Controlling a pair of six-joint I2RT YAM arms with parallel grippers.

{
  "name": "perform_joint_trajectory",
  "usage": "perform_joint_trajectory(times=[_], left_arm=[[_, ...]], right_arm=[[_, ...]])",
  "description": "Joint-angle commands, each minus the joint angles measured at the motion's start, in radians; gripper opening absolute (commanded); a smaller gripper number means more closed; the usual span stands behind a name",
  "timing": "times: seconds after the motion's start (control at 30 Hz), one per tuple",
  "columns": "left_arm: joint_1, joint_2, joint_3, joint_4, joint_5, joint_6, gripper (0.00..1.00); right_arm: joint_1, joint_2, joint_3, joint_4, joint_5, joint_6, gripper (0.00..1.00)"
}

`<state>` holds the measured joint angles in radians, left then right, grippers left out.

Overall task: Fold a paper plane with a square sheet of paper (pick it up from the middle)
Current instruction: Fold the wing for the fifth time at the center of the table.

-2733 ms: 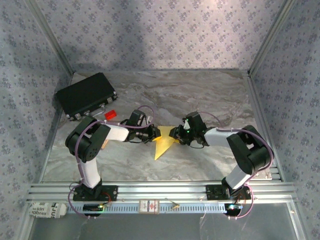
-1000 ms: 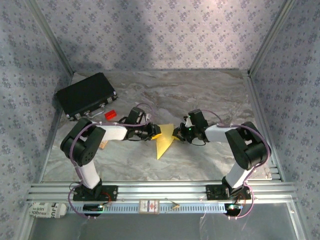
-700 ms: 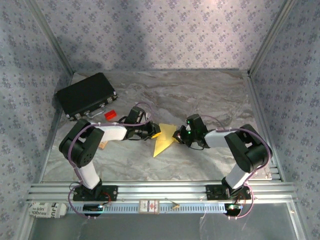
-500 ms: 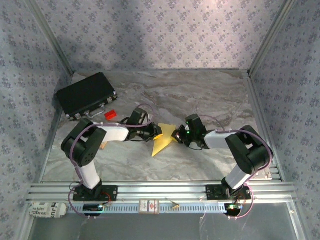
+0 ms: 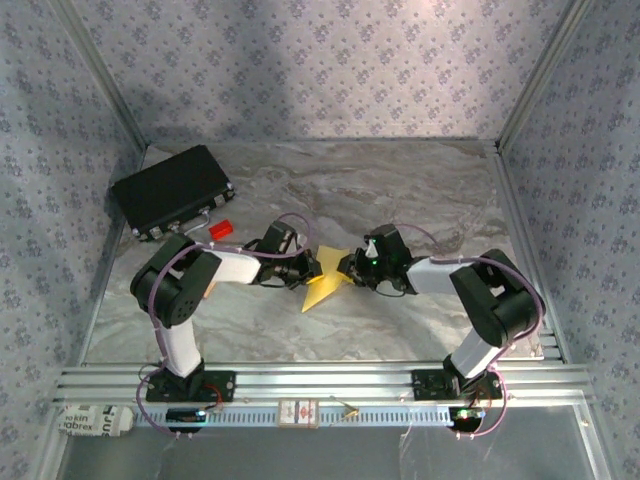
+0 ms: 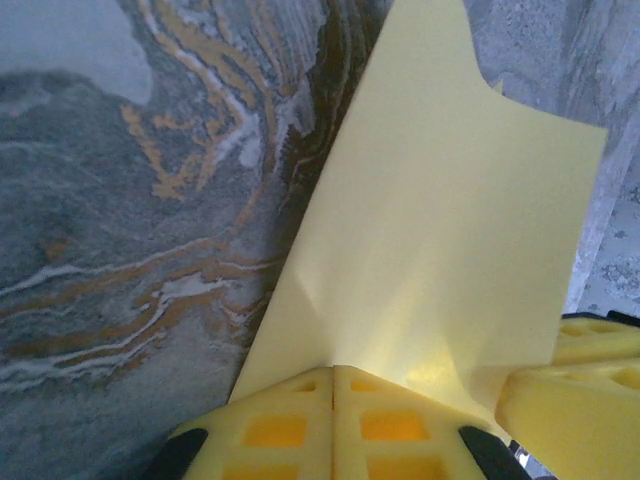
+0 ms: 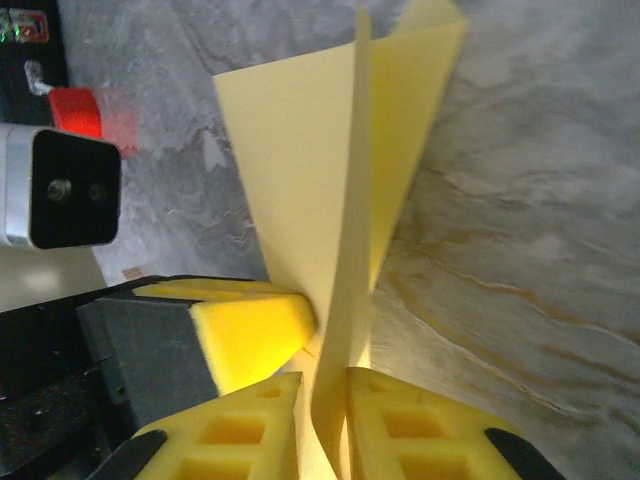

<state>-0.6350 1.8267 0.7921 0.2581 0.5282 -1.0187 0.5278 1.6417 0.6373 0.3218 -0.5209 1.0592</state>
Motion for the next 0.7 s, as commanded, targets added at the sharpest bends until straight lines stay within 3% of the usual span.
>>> perform_joint_trajectory(times=[0.0, 0.37, 0.67], left_arm=[[-0.006, 0.032, -0.038, -0.062, -0.01, 0.036, 0.07], [-0.006, 0.028, -0.038, -0.073, -0.01, 0.046, 0.07], [-0.005, 0.023, -0.039, -0.065, -0.008, 0.048, 0.07]], right_arm=[[-0.02, 0.035, 0.037, -0.035, -0.073, -0.093, 0.2], [-0.057, 0.067, 0.08, -0.111, -0.088, -0.162, 0.28], [-0.079, 0.105, 0.099, -0.116, -0.105, -0.181, 0.24]])
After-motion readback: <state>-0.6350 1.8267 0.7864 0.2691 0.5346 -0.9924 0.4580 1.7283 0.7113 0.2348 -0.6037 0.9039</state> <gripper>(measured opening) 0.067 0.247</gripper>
